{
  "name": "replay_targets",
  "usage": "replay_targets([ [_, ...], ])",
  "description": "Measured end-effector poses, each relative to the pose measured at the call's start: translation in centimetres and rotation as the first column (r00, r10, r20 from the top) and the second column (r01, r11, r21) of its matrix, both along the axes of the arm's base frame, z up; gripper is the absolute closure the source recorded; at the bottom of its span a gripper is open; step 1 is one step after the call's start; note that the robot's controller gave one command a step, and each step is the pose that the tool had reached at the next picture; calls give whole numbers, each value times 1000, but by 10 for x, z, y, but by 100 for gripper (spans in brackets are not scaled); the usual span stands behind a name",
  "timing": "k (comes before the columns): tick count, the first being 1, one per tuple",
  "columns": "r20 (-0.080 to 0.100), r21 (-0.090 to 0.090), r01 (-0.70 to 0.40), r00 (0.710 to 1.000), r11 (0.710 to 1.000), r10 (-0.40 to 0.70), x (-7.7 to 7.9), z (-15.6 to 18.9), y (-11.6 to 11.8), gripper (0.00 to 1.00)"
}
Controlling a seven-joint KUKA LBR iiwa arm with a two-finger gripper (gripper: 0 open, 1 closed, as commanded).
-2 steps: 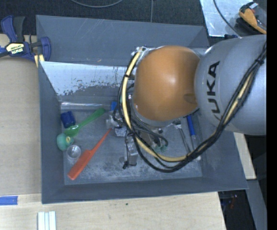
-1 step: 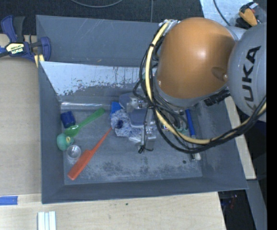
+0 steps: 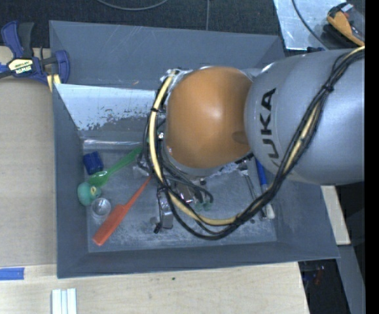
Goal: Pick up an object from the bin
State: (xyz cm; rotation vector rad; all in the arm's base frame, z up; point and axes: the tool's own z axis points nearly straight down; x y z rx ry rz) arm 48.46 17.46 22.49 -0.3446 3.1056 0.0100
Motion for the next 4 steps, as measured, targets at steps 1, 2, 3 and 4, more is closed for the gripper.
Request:
replay_targets([
  [1, 9, -3, 228, 974, 974, -228, 10, 60, -70, 0],
  [2, -8, 0, 94, 996, 996, -94, 2, 40, -28, 0],
  [3, 7, -3, 225, 974, 974, -225, 4, 36, -74, 0],
  [4, 1, 1, -136, 991, 991, 136, 5, 10, 20, 100],
])
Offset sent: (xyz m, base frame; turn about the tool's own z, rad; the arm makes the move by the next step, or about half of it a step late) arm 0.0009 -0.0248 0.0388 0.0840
